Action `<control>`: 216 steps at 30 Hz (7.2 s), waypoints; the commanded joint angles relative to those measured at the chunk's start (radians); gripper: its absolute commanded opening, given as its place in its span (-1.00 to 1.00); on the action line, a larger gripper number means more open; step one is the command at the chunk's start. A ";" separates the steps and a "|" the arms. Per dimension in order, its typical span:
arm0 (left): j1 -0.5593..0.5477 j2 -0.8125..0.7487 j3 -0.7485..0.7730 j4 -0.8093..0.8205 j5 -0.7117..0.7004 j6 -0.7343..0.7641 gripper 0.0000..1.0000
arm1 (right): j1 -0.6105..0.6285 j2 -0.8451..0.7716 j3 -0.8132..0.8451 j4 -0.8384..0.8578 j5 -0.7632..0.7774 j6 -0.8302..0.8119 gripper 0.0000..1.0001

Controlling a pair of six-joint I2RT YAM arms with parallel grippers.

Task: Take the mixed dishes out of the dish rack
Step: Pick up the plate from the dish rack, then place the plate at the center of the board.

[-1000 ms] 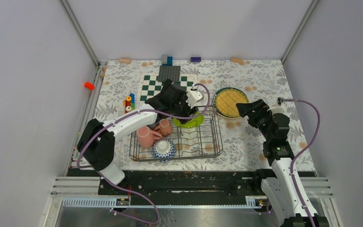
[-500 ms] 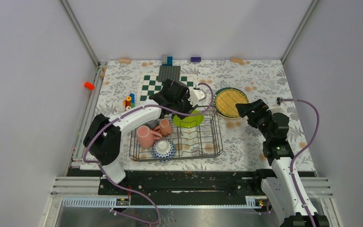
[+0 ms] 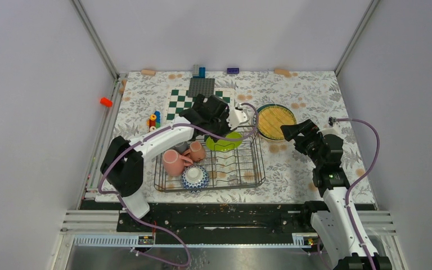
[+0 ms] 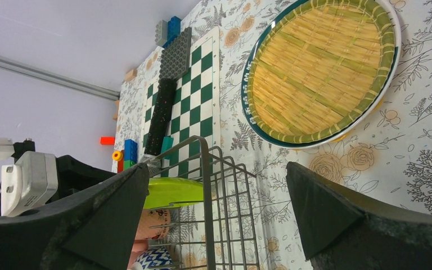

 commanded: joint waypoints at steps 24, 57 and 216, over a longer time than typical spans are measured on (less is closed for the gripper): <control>-0.133 -0.224 0.131 -0.058 -0.243 -0.009 -1.00 | -0.004 -0.082 -0.015 0.055 0.015 -0.017 0.97; -0.134 -0.819 -0.650 0.625 -0.226 -0.992 -1.00 | 0.258 0.116 0.049 0.354 -0.484 -0.095 0.97; -0.083 -1.115 -0.664 0.151 -0.590 -1.012 0.98 | 0.003 0.546 0.366 -0.152 0.264 -0.131 0.99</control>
